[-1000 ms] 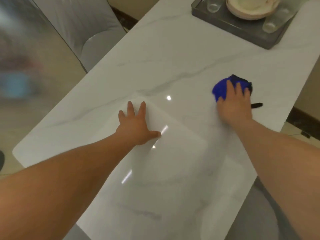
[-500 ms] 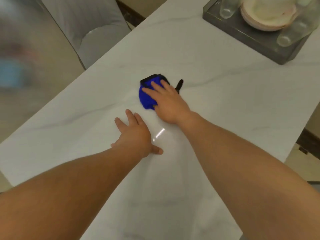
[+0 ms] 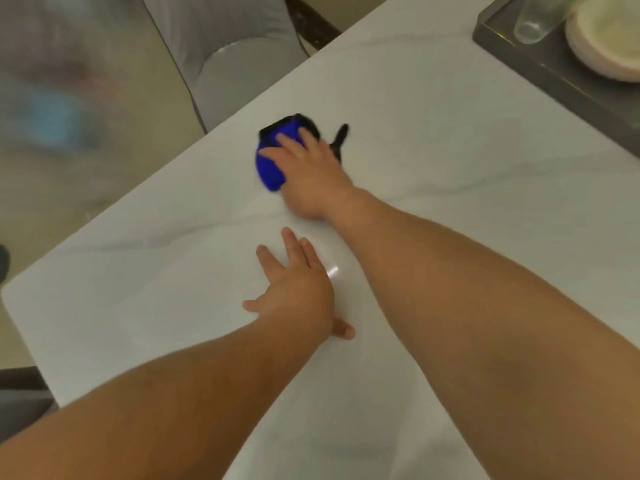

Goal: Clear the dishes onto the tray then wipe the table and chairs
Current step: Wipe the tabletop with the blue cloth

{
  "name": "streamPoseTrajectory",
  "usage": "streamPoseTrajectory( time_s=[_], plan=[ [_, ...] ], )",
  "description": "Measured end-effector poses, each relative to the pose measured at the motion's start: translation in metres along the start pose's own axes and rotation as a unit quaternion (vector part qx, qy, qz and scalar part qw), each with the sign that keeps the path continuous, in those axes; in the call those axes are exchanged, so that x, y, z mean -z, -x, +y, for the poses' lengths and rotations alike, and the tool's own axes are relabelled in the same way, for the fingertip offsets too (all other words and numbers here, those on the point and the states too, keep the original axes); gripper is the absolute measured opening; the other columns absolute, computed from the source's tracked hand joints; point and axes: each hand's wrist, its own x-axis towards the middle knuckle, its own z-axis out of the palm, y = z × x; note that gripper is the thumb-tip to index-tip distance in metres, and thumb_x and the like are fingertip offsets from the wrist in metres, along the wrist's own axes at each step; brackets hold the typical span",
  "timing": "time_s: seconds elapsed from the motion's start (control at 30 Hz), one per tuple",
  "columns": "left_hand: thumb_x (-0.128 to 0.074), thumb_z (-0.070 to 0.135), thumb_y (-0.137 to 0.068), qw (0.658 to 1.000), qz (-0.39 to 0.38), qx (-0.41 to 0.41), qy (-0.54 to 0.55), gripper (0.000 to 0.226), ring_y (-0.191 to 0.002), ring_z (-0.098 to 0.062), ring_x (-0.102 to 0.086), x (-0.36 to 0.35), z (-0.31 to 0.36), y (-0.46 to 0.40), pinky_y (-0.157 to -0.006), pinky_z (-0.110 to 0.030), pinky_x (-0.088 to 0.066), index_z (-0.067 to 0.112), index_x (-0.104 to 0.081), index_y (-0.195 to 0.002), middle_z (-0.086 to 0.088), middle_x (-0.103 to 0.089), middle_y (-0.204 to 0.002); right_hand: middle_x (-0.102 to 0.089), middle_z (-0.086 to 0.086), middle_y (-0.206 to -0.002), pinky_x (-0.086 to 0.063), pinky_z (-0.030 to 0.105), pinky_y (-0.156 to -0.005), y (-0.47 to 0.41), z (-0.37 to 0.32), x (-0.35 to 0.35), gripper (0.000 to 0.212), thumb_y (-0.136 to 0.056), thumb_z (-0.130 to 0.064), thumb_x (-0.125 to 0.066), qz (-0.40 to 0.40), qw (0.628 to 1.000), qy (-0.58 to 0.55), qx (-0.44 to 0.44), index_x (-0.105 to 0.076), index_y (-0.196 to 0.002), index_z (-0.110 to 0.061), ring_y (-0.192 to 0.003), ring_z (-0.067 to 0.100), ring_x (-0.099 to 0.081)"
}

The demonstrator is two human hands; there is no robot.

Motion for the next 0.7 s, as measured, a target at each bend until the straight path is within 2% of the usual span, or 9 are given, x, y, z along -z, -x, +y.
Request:
streamPoseTrajectory(
  time_s=[0.1, 0.13, 0.2, 0.3, 0.4, 0.5, 0.57, 0.63, 0.7],
  plan=[
    [-0.085, 0.039, -0.067, 0.992, 0.098, 0.027, 0.080, 0.133, -0.150, -0.042, -0.020, -0.015, -0.004, -0.007, -0.106, -0.065, -0.040, 0.025, 0.009, -0.160, -0.009, 0.023, -0.162, -0.017, -0.003, -0.168, -0.006, 0.049, -0.124, -0.015, -0.059, -0.016, 0.070, -0.091, -0.025, -0.052, -0.066, 0.986, 0.022, 0.152, -0.027, -0.155, -0.039, -0.155, 0.031, -0.004],
    [-0.084, 0.038, -0.069, 0.991, 0.099, 0.034, 0.087, 0.131, -0.150, -0.041, -0.021, -0.013, -0.004, -0.006, -0.106, -0.065, -0.040, 0.025, 0.009, -0.160, -0.008, 0.024, -0.161, -0.019, -0.003, -0.167, -0.008, 0.048, -0.124, -0.021, -0.059, -0.018, 0.068, -0.092, -0.026, -0.052, -0.060, 0.984, 0.023, 0.168, -0.029, -0.154, -0.040, -0.155, 0.030, -0.007],
    [-0.083, 0.051, -0.073, 0.997, 0.033, 0.011, 0.068, 0.139, -0.152, -0.045, 0.003, -0.004, -0.001, -0.001, -0.105, -0.068, -0.040, 0.018, 0.022, -0.157, -0.007, 0.037, -0.154, -0.022, -0.002, -0.167, -0.012, 0.047, -0.124, -0.031, -0.030, -0.012, 0.067, -0.092, -0.026, -0.049, -0.016, 0.990, 0.029, 0.138, -0.029, -0.155, -0.039, -0.154, 0.032, -0.012],
    [-0.081, 0.074, -0.058, 1.000, -0.009, -0.014, 0.003, 0.159, -0.145, -0.051, 0.024, 0.011, 0.006, 0.008, -0.096, -0.075, -0.042, 0.012, 0.032, -0.151, -0.006, 0.046, -0.153, -0.021, 0.007, -0.167, -0.013, 0.051, -0.124, -0.033, 0.062, 0.013, 0.068, -0.093, -0.027, -0.044, 0.084, 0.993, 0.016, -0.079, -0.024, -0.158, -0.031, -0.152, 0.039, -0.014],
    [-0.082, 0.074, -0.056, 1.000, -0.007, -0.010, 0.013, 0.161, -0.145, -0.051, 0.025, 0.007, 0.005, 0.003, -0.095, -0.077, -0.041, 0.011, 0.032, -0.152, -0.005, 0.046, -0.154, -0.014, 0.012, -0.168, -0.007, 0.054, -0.124, -0.018, 0.158, 0.046, 0.070, -0.095, -0.031, -0.041, 0.115, 0.944, -0.017, -0.307, -0.014, -0.160, -0.025, -0.153, 0.043, -0.006],
    [-0.082, 0.073, -0.055, 1.000, -0.008, -0.012, 0.001, 0.161, -0.145, -0.052, 0.024, 0.007, 0.003, 0.002, -0.095, -0.077, -0.041, 0.011, 0.032, -0.151, -0.006, 0.045, -0.154, -0.012, 0.011, -0.168, -0.005, 0.055, -0.124, -0.009, 0.179, 0.048, 0.072, -0.094, -0.034, -0.038, 0.113, 0.907, -0.027, -0.405, -0.012, -0.160, -0.024, -0.154, 0.041, -0.003],
    [-0.081, 0.075, -0.055, 1.000, -0.002, -0.016, -0.009, 0.162, -0.145, -0.053, 0.023, 0.007, 0.004, 0.001, -0.094, -0.076, -0.043, 0.010, 0.033, -0.150, -0.008, 0.044, -0.155, -0.018, 0.011, -0.167, -0.008, 0.056, -0.124, -0.008, 0.152, 0.034, 0.073, -0.090, -0.033, -0.035, 0.121, 0.936, 0.007, -0.331, -0.017, -0.160, -0.022, -0.153, 0.040, -0.009],
    [-0.080, 0.077, -0.054, 1.000, 0.002, -0.012, -0.018, 0.163, -0.145, -0.054, 0.021, 0.008, 0.004, 0.000, -0.093, -0.074, -0.045, 0.009, 0.033, -0.150, -0.010, 0.043, -0.155, -0.022, 0.007, -0.167, -0.009, 0.053, -0.124, -0.005, 0.103, 0.017, 0.071, -0.090, -0.029, -0.040, 0.104, 0.978, 0.014, -0.179, -0.024, -0.159, -0.026, -0.153, 0.039, -0.012],
    [-0.079, 0.081, -0.048, 0.999, -0.002, -0.015, -0.031, 0.169, -0.145, -0.053, 0.021, 0.004, 0.000, -0.009, -0.099, -0.073, -0.041, 0.009, 0.036, -0.149, -0.011, 0.044, -0.154, -0.022, 0.001, -0.167, -0.007, 0.049, -0.125, 0.004, 0.046, 0.000, 0.069, -0.091, -0.027, -0.046, 0.051, 0.998, 0.010, -0.024, -0.027, -0.157, -0.033, -0.154, 0.033, -0.011]
  ],
)
